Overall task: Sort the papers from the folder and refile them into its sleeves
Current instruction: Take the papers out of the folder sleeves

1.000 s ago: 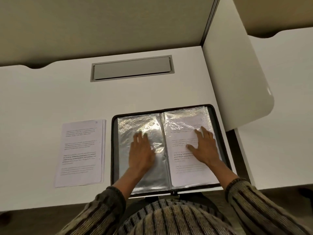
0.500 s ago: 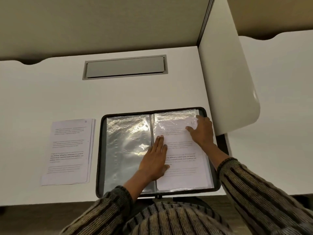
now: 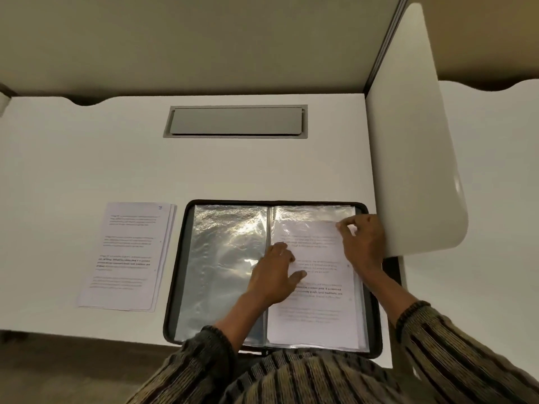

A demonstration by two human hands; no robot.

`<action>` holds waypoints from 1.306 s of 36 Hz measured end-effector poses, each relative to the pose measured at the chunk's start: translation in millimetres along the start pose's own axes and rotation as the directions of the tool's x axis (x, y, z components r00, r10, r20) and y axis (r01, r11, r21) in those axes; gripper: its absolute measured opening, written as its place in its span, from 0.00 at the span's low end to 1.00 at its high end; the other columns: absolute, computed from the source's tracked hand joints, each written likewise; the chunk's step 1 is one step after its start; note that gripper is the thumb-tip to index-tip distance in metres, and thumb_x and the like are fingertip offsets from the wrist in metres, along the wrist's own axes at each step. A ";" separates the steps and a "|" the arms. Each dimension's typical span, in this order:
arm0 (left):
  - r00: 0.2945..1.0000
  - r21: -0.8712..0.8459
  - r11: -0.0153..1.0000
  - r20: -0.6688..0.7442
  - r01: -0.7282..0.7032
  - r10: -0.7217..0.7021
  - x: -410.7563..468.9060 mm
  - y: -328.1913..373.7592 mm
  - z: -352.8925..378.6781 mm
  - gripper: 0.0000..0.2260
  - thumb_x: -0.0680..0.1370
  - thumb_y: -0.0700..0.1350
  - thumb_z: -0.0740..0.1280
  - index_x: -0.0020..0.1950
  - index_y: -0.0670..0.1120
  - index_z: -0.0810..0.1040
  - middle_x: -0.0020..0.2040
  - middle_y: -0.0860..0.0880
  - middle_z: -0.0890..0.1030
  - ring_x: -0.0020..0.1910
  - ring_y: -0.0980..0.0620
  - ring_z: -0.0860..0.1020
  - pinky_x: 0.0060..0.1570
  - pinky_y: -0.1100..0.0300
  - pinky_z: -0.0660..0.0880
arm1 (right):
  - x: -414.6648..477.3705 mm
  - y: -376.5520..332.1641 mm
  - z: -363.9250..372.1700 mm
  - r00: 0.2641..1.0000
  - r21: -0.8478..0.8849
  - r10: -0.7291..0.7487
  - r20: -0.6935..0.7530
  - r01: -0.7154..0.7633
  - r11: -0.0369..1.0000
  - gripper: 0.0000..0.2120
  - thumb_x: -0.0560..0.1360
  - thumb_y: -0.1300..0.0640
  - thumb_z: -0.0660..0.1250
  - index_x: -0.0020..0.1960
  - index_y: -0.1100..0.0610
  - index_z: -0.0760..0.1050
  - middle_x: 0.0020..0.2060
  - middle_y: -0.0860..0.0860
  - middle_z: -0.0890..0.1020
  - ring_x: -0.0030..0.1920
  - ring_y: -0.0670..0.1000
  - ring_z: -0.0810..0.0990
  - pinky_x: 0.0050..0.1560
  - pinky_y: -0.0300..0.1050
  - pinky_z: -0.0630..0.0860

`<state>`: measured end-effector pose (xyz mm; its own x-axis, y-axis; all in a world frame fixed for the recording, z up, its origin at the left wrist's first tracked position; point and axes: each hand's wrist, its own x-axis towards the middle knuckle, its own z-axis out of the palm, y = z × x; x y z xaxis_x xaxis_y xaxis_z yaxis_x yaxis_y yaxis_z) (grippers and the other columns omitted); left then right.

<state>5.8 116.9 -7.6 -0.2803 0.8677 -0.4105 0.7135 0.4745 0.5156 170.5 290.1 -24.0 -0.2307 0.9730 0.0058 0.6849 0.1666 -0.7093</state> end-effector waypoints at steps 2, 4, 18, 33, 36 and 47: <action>0.993 -0.134 0.989 -0.092 0.063 -0.076 10.8 4.9 -8.1 0.19 0.80 0.63 0.69 0.57 0.47 0.81 0.58 0.51 0.81 0.60 0.51 0.77 0.58 0.51 0.77 | -4.6 -0.8 -5.6 0.998 0.089 -0.002 0.056 -0.003 0.996 0.06 0.74 0.55 0.79 0.44 0.50 0.82 0.46 0.41 0.74 0.47 0.49 0.79 0.42 0.43 0.79; 0.973 -0.263 0.951 -0.115 0.165 -0.201 21.5 10.5 -18.1 0.23 0.81 0.66 0.67 0.48 0.46 0.83 0.45 0.52 0.84 0.47 0.52 0.81 0.51 0.52 0.79 | -7.3 -3.1 -11.5 0.994 0.142 0.012 0.111 -0.027 0.989 0.08 0.73 0.55 0.81 0.43 0.49 0.82 0.47 0.42 0.77 0.47 0.45 0.80 0.42 0.40 0.77; 0.825 -0.833 0.266 0.334 0.484 -0.455 74.0 39.2 -52.9 0.30 0.78 0.65 0.72 0.54 0.36 0.85 0.45 0.41 0.89 0.41 0.45 0.87 0.46 0.51 0.86 | -1.2 -7.4 -21.7 0.949 0.248 -0.032 0.314 -0.049 0.968 0.12 0.69 0.54 0.84 0.42 0.50 0.80 0.42 0.46 0.83 0.45 0.45 0.83 0.44 0.47 0.82; 0.799 -0.843 0.236 0.316 0.484 -0.511 81.9 46.0 -53.1 0.16 0.79 0.49 0.78 0.51 0.35 0.85 0.43 0.42 0.87 0.34 0.49 0.83 0.37 0.59 0.82 | 19.8 -37.2 -24.7 0.800 0.255 -0.022 0.599 -0.164 0.953 0.35 0.69 0.25 0.70 0.66 0.47 0.77 0.55 0.44 0.83 0.55 0.44 0.83 0.55 0.45 0.79; 0.779 -0.879 0.154 0.303 0.451 -0.550 81.7 46.9 -48.2 0.20 0.77 0.56 0.78 0.44 0.38 0.84 0.38 0.43 0.86 0.34 0.48 0.84 0.36 0.57 0.83 | 30.1 -54.3 -14.5 0.764 0.158 0.051 0.643 -0.198 0.967 0.45 0.65 0.16 0.63 0.71 0.45 0.72 0.58 0.46 0.83 0.58 0.47 0.83 0.61 0.54 0.81; 0.761 -0.928 0.002 0.304 0.372 -0.573 78.1 41.9 -40.8 0.23 0.84 0.59 0.67 0.45 0.39 0.83 0.38 0.42 0.87 0.37 0.45 0.85 0.41 0.54 0.84 | 77.3 -128.8 5.8 0.629 -0.140 0.190 0.753 -0.130 0.982 0.32 0.68 0.51 0.83 0.67 0.51 0.74 0.59 0.52 0.79 0.53 0.53 0.83 0.48 0.50 0.86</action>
<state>-12.4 210.6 12.6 -0.4271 0.3438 -0.8363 -0.6987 0.4616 0.5466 60.4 343.0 63.7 -0.5355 0.5237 -0.6625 0.7988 0.0595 -0.5987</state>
